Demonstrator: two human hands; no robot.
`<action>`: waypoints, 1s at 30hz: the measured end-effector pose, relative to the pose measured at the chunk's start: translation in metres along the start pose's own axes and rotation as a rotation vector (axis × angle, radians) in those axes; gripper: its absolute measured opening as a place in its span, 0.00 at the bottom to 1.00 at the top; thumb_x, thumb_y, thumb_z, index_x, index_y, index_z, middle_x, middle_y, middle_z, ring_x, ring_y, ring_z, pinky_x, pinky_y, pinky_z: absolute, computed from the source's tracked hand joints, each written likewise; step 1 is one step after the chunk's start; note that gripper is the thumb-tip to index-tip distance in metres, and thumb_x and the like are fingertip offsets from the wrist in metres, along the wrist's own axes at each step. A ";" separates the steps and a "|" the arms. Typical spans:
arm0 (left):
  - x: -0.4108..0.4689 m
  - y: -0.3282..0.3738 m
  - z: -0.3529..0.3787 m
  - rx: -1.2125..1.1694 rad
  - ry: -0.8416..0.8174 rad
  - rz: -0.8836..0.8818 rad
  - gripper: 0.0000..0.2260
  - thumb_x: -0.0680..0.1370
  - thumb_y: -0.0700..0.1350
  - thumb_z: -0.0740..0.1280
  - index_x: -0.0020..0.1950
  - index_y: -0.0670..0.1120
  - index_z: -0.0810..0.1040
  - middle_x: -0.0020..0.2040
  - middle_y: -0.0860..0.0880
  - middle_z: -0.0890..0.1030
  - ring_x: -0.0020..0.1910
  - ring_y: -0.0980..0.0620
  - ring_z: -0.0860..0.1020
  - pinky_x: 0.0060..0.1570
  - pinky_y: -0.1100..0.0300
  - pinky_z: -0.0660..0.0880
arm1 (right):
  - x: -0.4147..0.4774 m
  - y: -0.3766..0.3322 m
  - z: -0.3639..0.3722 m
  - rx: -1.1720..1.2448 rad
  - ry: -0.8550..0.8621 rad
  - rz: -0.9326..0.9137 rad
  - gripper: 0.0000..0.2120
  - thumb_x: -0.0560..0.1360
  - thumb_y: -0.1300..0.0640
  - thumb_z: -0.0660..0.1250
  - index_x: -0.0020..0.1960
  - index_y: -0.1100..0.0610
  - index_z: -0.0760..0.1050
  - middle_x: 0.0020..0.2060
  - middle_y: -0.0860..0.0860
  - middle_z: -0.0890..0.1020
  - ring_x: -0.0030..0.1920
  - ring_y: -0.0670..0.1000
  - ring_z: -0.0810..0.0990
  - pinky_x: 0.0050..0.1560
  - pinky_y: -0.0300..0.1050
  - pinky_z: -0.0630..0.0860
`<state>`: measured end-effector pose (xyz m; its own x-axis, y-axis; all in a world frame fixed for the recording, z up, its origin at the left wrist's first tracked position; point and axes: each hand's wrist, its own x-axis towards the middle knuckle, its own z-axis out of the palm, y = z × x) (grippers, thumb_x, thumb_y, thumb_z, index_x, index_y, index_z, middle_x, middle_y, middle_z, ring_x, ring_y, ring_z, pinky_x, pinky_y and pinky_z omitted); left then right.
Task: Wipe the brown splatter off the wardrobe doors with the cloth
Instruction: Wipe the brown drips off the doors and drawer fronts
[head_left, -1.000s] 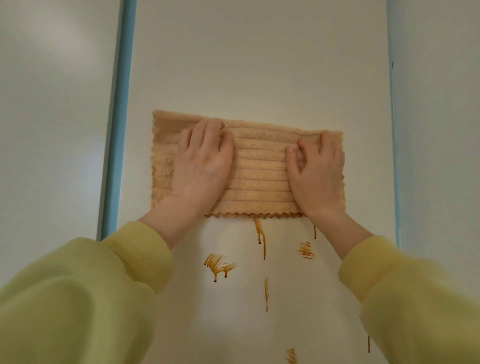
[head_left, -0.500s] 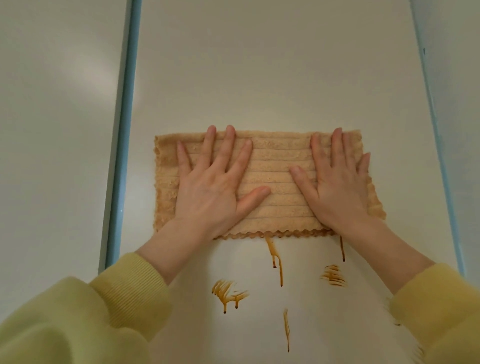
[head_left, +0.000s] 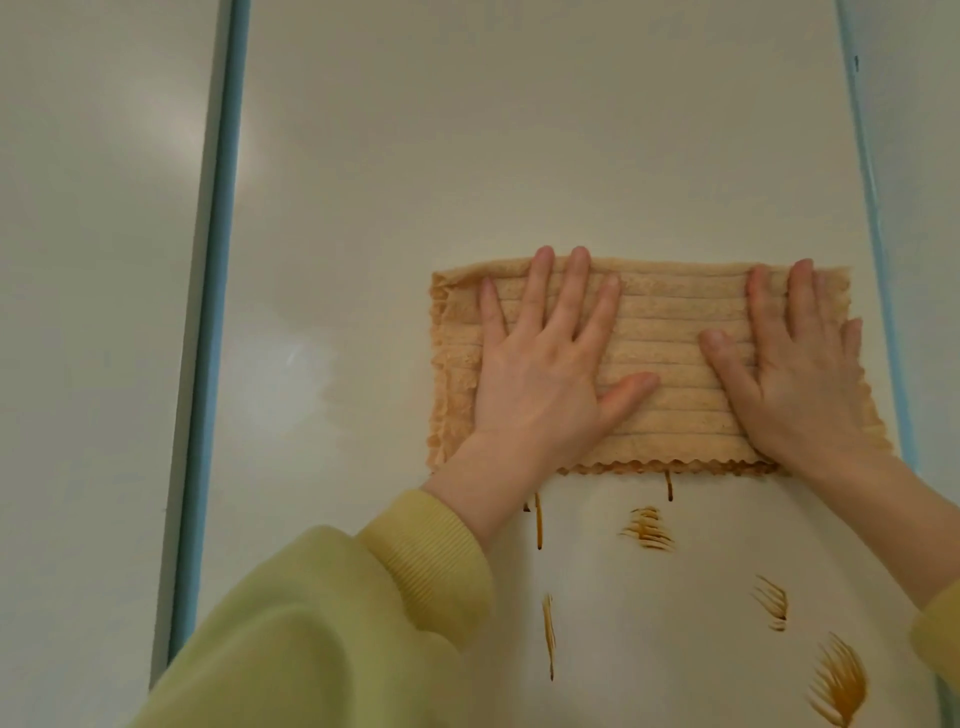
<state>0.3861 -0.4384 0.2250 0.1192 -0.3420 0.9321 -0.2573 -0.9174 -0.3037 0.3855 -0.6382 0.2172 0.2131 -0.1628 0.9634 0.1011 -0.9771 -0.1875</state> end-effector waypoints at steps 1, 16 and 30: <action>0.001 0.005 0.001 -0.002 -0.004 0.005 0.35 0.74 0.69 0.47 0.76 0.51 0.48 0.77 0.47 0.44 0.75 0.44 0.39 0.67 0.39 0.35 | -0.002 0.005 0.000 0.010 0.008 0.009 0.39 0.70 0.31 0.40 0.76 0.49 0.45 0.76 0.56 0.45 0.75 0.53 0.42 0.71 0.58 0.40; -0.040 0.013 0.017 0.030 0.020 0.164 0.34 0.73 0.68 0.50 0.74 0.50 0.60 0.75 0.46 0.59 0.74 0.44 0.54 0.67 0.37 0.43 | -0.075 0.012 0.014 0.077 0.021 0.163 0.38 0.72 0.34 0.42 0.76 0.54 0.47 0.75 0.59 0.47 0.75 0.56 0.44 0.71 0.61 0.42; -0.092 -0.028 0.014 -0.059 0.033 0.246 0.33 0.73 0.66 0.54 0.72 0.49 0.65 0.73 0.46 0.63 0.73 0.45 0.57 0.67 0.36 0.47 | -0.136 -0.040 0.024 0.127 0.018 0.290 0.32 0.72 0.35 0.45 0.72 0.48 0.46 0.75 0.61 0.49 0.75 0.58 0.46 0.70 0.62 0.43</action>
<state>0.3956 -0.3844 0.1445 0.0147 -0.5454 0.8381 -0.3304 -0.7937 -0.5107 0.3758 -0.5734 0.0889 0.2334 -0.4360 0.8691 0.1599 -0.8645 -0.4766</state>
